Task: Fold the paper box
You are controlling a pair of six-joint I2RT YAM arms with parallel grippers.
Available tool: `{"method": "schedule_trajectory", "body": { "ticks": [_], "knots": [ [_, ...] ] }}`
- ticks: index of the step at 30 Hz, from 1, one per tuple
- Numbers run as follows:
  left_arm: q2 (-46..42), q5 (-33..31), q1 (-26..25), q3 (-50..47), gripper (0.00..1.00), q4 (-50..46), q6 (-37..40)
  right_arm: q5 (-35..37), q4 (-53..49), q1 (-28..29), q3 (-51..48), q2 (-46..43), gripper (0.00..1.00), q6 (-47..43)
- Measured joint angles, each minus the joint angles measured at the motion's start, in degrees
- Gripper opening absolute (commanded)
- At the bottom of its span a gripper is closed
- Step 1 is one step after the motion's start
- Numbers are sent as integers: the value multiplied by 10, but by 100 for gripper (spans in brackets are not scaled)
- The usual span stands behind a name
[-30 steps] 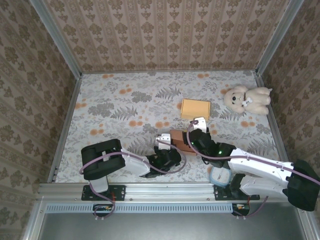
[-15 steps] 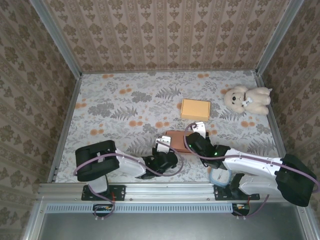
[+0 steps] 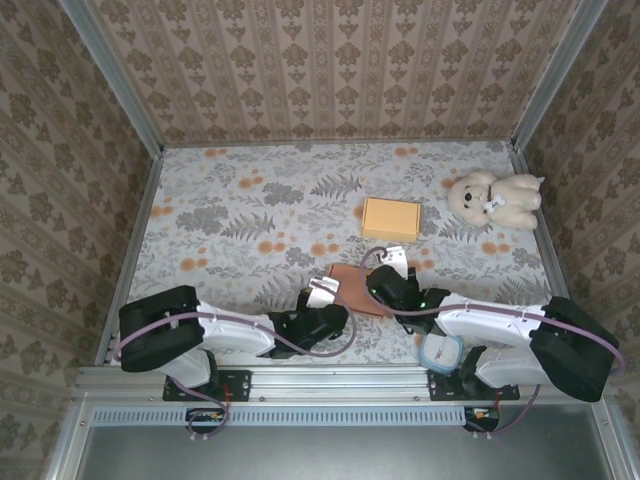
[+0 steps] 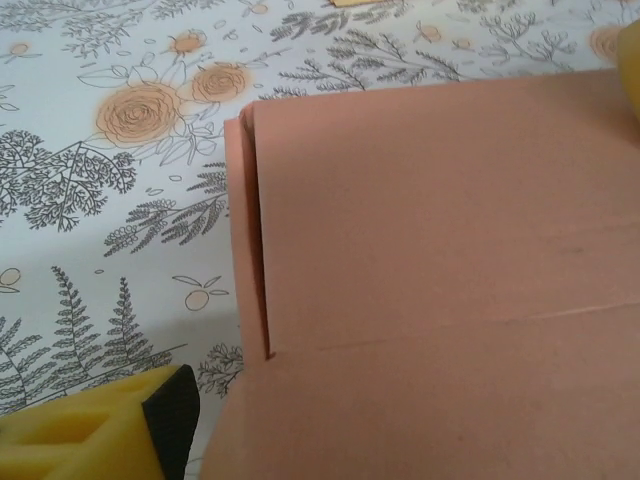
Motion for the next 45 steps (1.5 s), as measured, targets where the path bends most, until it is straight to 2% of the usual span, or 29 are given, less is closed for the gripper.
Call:
{"method": "schedule_trajectory", "body": {
  "ticks": [14, 22, 28, 35, 36, 40, 41, 45],
  "knots": [
    [-99, 76, 0, -29, 77, -106, 17, 2, -7, 0, 9, 25, 67, 0],
    [-136, 75, 0, -31, 75, -169, 19, 2, -11, 2, 9, 39, 67, 1],
    [-136, 67, 0, -31, 75, -178, 5, 2, -41, 34, 18, 8, 67, 1],
    [-153, 66, 0, -31, 82, -200, -2, 7, -76, 66, 55, -50, 67, 0],
    [-160, 66, 0, -31, 88, -205, -3, 7, -78, 68, 58, -52, 67, 0],
    [-201, 68, 0, -31, 92, -221, -7, 7, -91, 79, 64, -53, 68, 0],
    [-213, 68, 0, -31, 99, -225, -7, 7, -94, 83, 66, -53, 68, 0],
    [-251, 68, 0, -31, 98, -253, -8, 7, -102, 99, 77, -43, 68, 0]
  ]
}}
